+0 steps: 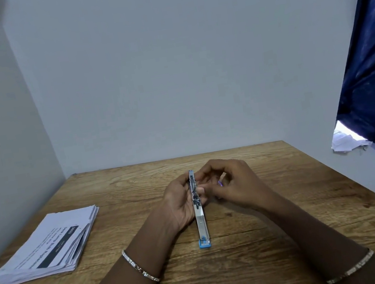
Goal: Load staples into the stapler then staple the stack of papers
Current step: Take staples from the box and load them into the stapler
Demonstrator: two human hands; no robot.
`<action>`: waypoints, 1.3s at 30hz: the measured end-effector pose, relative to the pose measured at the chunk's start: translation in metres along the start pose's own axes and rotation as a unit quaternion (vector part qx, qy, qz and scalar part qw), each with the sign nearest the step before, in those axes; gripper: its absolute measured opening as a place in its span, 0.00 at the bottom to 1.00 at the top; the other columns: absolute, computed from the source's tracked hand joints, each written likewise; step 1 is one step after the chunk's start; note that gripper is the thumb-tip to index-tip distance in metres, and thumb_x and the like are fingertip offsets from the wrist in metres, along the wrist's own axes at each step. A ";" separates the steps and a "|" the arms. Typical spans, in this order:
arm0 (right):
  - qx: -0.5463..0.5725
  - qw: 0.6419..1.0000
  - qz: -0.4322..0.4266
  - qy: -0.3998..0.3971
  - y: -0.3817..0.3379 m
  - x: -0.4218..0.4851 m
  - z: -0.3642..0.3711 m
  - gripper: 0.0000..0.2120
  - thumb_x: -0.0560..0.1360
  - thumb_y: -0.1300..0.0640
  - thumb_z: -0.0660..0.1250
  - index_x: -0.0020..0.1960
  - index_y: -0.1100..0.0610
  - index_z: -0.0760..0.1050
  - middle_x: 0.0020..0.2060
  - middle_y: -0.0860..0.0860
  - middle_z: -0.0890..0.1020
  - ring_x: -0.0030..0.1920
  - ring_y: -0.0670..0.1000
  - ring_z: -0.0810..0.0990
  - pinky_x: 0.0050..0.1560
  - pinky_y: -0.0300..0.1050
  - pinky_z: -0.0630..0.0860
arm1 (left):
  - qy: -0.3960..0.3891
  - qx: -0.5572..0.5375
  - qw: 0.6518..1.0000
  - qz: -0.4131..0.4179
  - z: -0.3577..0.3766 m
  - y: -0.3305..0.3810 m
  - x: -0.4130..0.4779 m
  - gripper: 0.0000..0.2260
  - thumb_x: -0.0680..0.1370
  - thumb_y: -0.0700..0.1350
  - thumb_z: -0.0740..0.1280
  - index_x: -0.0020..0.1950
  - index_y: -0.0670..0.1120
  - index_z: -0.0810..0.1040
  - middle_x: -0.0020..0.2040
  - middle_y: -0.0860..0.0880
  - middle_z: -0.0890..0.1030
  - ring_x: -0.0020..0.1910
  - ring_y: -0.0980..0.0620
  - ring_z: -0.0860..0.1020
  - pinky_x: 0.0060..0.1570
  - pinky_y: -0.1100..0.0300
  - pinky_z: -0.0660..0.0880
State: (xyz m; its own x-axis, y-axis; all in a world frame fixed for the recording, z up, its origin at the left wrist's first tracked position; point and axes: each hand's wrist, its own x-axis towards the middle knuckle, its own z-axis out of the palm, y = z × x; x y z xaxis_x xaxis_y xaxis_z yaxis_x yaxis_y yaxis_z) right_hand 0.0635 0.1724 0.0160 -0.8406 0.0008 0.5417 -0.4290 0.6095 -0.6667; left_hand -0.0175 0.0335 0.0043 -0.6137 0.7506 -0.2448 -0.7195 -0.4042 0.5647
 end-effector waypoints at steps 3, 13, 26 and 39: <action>0.005 0.999 0.004 0.043 0.002 0.001 0.007 0.04 0.71 0.57 0.78 0.47 0.53 0.86 0.38 0.46 0.88 0.38 0.44 0.85 0.38 0.37 0.78 | -0.017 0.006 1.000 -0.002 0.002 -0.001 -0.002 0.27 0.84 0.50 0.53 0.56 0.26 0.77 0.56 0.29 0.82 0.51 0.35 0.84 0.61 0.40 0.76; -0.056 0.989 0.061 0.122 0.005 -0.001 0.022 0.05 0.72 0.57 0.78 0.48 0.55 0.88 0.39 0.47 0.88 0.39 0.43 0.84 0.41 0.33 0.78 | -0.009 0.027 1.000 0.010 0.003 -0.006 0.004 0.32 0.85 0.50 0.51 0.43 0.27 0.84 0.44 0.32 0.85 0.41 0.38 0.86 0.49 0.45 0.80; -0.073 0.992 0.014 0.107 -0.003 0.000 0.018 0.15 0.69 0.69 0.67 0.50 0.53 0.82 0.47 0.45 0.82 0.46 0.41 0.80 0.43 0.34 0.76 | -0.003 0.014 0.998 0.064 -0.002 0.004 0.006 0.24 0.85 0.49 0.52 0.63 0.31 0.77 0.60 0.34 0.82 0.57 0.39 0.82 0.55 0.43 0.80; -0.014 0.996 -0.084 -0.013 -0.001 -0.004 0.022 0.14 0.69 0.61 0.74 0.52 0.48 0.83 0.53 0.42 0.81 0.55 0.45 0.80 0.41 0.33 0.75 | 0.033 -0.082 0.984 0.155 -0.003 0.024 -0.001 0.18 0.86 0.48 0.53 0.62 0.36 0.73 0.58 0.36 0.83 0.60 0.39 0.81 0.48 0.43 0.83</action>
State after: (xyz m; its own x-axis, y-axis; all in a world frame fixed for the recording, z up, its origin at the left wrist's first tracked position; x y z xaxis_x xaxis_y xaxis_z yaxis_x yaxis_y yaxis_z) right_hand 0.0602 0.1546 0.0033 -0.7666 -0.1235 0.6301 -0.5551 0.6206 -0.5538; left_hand -0.0345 0.0214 0.0159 -0.8276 0.5447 -0.1355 -0.5344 -0.6909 0.4869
